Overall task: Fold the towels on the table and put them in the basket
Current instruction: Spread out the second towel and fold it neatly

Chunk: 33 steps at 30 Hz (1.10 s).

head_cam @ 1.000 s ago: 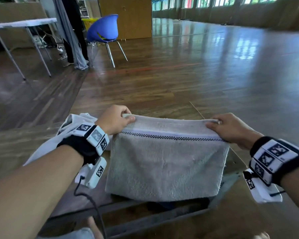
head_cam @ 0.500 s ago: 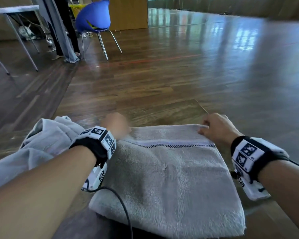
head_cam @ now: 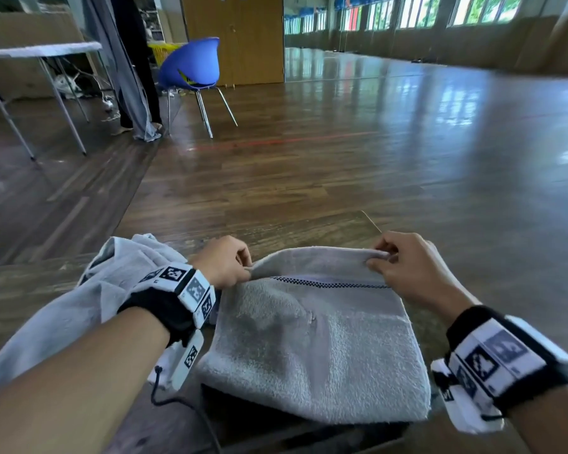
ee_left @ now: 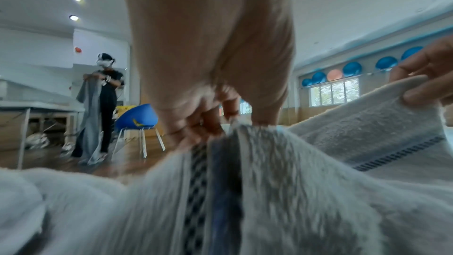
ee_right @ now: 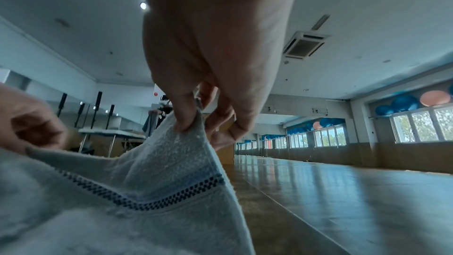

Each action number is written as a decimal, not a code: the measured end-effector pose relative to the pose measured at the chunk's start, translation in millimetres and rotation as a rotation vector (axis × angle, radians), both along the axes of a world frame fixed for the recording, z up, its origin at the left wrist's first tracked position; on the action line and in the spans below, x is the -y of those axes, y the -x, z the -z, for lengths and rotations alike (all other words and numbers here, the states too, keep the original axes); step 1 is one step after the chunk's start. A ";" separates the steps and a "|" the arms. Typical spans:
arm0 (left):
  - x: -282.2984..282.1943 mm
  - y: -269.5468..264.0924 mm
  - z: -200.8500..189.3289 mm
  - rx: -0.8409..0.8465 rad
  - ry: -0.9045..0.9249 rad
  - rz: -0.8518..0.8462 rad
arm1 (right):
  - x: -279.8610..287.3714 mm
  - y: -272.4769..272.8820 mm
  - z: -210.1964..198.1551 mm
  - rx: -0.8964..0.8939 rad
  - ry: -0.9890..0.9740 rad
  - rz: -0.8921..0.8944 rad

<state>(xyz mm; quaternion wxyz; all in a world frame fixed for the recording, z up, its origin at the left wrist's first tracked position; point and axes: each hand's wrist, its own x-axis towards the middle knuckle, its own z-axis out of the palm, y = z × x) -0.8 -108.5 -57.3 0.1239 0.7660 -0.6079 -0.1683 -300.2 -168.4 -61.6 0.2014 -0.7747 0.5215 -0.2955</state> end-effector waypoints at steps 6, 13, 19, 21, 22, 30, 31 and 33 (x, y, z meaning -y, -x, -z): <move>-42.7 45.1 -13.3 -0.164 0.424 0.085 | -56.7 -15.1 -11.0 0.135 0.106 -0.087; -50.9 108.8 -32.7 -0.237 0.464 0.415 | -67.2 -29.0 -11.6 0.279 0.122 -0.094; -42.0 108.9 -32.6 -0.242 0.497 0.333 | -58.7 -31.5 -11.0 0.303 0.073 -0.103; -38.1 108.4 -35.0 -0.207 0.470 0.308 | -52.5 -30.2 -9.7 0.329 -0.007 -0.115; -36.4 106.7 -35.9 -0.193 0.435 0.298 | -50.1 -29.6 -9.4 0.345 -0.052 -0.128; -37.1 95.5 -38.7 -0.203 0.137 0.402 | -38.6 -24.0 -10.5 0.344 -0.070 -0.141; -36.7 95.7 -38.0 -0.213 0.202 0.388 | -39.2 -25.0 -10.2 0.346 -0.067 -0.148; -35.4 96.2 -36.5 -0.246 0.321 0.350 | -41.9 -27.3 -10.4 0.370 -0.055 -0.163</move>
